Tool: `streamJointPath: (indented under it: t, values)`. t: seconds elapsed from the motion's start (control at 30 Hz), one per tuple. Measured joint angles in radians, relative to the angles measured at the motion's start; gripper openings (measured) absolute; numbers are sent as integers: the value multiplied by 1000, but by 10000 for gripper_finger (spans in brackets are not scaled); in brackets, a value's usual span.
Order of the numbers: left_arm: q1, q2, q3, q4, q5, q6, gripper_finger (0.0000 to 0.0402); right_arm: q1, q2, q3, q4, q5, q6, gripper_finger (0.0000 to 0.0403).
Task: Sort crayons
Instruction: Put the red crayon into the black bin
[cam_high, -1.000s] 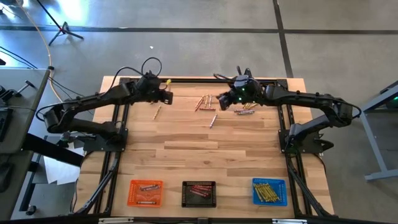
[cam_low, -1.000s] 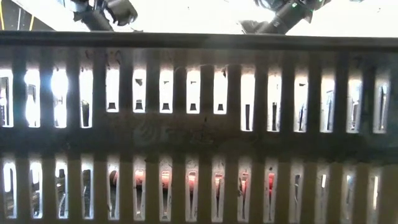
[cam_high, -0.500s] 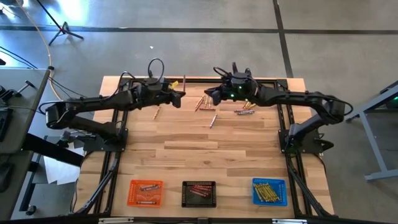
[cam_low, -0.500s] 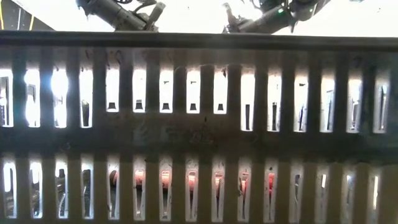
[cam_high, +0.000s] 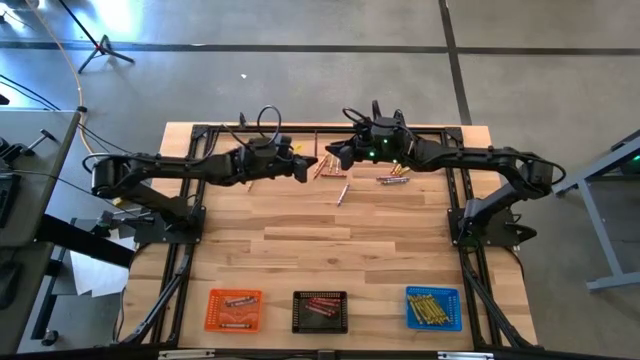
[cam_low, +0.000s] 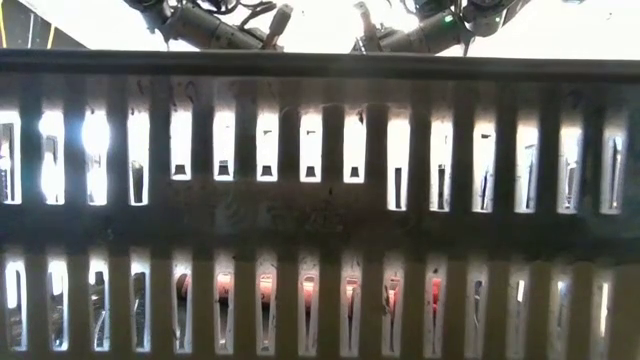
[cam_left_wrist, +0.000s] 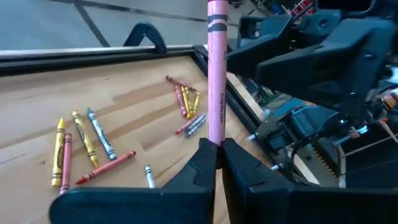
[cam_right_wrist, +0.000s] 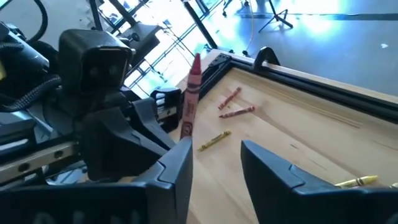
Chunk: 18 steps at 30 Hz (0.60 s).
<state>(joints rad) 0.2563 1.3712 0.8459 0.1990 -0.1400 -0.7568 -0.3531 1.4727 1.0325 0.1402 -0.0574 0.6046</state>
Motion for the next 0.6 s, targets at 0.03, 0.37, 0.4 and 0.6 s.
streamJointPath:
  t: [0.03,0.37,0.4,0.6]
  values:
    - [-3,6,0,8,0,-1,3,0,0,0,-1,0,1,132]
    - [-16,12,6,37,-1,-1,3,2,4,0,92,2,71,168]
    - [-16,12,10,38,-3,-1,3,2,7,0,106,4,80,168]
    - [-16,12,28,36,-4,25,3,16,53,0,159,35,161,161]
